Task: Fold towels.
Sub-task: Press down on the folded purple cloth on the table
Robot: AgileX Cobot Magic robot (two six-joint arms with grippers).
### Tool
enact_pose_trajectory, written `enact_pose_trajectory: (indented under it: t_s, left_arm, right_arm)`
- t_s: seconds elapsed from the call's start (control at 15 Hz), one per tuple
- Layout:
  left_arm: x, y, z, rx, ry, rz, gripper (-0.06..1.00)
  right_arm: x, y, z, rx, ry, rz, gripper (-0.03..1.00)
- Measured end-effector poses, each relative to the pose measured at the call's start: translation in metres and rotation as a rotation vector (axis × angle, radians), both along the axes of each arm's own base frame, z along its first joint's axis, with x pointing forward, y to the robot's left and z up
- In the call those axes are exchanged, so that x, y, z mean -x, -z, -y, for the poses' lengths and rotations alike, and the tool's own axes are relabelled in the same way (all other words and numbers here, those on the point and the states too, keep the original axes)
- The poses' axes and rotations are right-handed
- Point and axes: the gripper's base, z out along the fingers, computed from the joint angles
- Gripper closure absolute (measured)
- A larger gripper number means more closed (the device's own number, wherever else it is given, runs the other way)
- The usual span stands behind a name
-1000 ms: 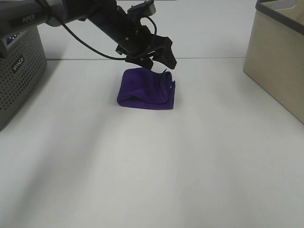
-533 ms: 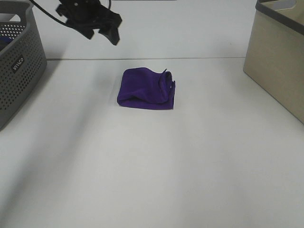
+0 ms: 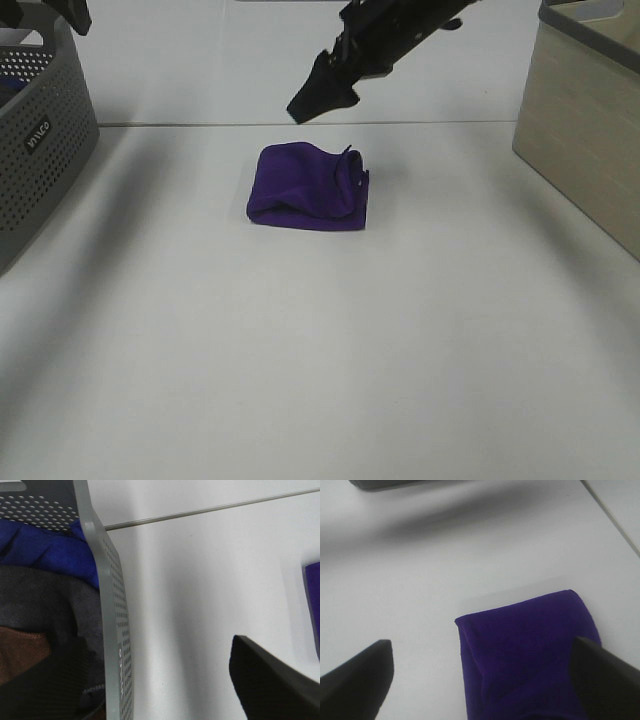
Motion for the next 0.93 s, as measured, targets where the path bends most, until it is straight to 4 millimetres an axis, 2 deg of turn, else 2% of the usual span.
enact_pose_trajectory:
  t_s: [0.2, 0.4, 0.67, 0.93]
  left_arm:
    - [0.0, -0.001, -0.001, 0.009, -0.004, 0.001, 0.23]
    - [0.0, -0.001, 0.0, 0.028, -0.001, 0.0, 0.23]
    - [0.001, -0.001, 0.002, 0.042, 0.005, -0.001, 0.23]
    - [0.001, -0.001, 0.002, 0.043, 0.019, 0.0, 0.23]
  right_arm:
    - [-0.005, 0.048, -0.014, 0.031, -0.01, -0.032, 0.05]
    - [-0.011, 0.075, -0.013, 0.08, 0.003, -0.036, 0.05]
    - [-0.016, 0.096, -0.006, 0.133, 0.014, -0.031, 0.05]
    - [-0.027, 0.102, 0.02, 0.148, 0.066, -0.038, 0.05]
